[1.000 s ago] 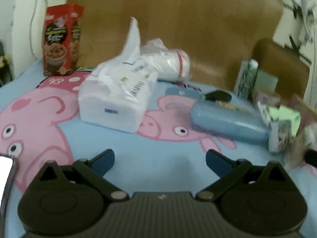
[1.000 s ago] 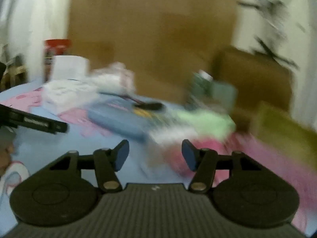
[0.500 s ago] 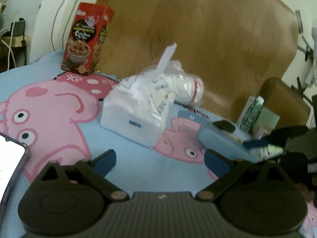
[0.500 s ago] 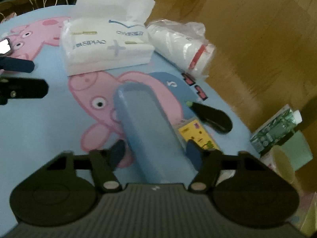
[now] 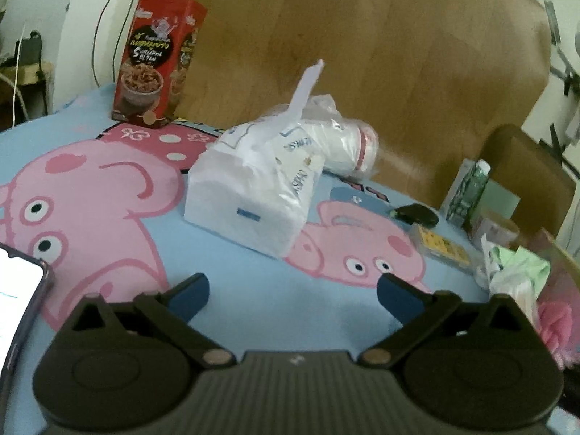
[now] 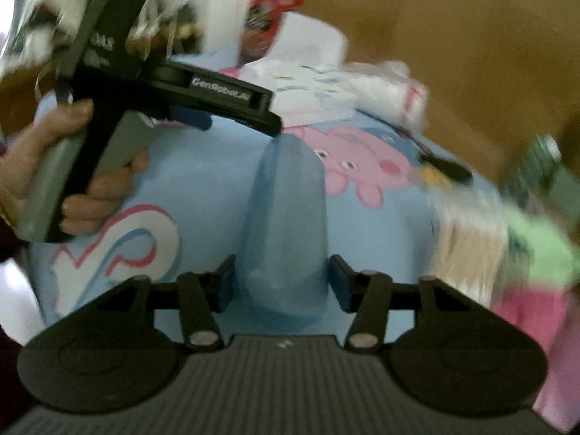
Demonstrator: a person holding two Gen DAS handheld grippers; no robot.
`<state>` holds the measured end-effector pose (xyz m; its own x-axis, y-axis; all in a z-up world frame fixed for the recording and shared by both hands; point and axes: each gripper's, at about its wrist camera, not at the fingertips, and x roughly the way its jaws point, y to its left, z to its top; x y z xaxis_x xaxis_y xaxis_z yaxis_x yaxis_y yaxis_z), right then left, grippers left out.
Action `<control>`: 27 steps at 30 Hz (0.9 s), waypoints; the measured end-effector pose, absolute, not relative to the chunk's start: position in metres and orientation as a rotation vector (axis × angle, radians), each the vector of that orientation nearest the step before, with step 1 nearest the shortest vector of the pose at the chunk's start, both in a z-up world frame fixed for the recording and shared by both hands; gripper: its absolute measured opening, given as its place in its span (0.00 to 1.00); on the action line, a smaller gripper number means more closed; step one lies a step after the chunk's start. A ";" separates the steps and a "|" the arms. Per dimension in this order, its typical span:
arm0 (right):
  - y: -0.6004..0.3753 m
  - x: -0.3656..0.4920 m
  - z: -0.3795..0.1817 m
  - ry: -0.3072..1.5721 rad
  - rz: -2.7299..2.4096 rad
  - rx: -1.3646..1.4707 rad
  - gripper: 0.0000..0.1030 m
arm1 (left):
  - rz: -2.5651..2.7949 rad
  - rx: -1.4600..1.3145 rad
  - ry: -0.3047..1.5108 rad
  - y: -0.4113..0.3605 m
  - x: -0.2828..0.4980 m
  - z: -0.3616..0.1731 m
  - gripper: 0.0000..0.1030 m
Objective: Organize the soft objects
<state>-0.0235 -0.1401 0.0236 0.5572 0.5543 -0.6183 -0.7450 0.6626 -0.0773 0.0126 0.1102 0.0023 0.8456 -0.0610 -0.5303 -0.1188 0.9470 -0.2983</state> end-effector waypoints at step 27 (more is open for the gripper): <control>-0.175 -0.041 -0.002 0.528 0.677 -0.055 0.76 | 0.131 -0.140 0.640 0.085 0.020 0.003 1.00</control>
<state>-0.0410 -0.1752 -0.0017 0.6532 0.5831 -0.4830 -0.6105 0.7829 0.1195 0.0201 0.0847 0.0034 0.7943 0.0778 -0.6025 -0.1643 0.9823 -0.0898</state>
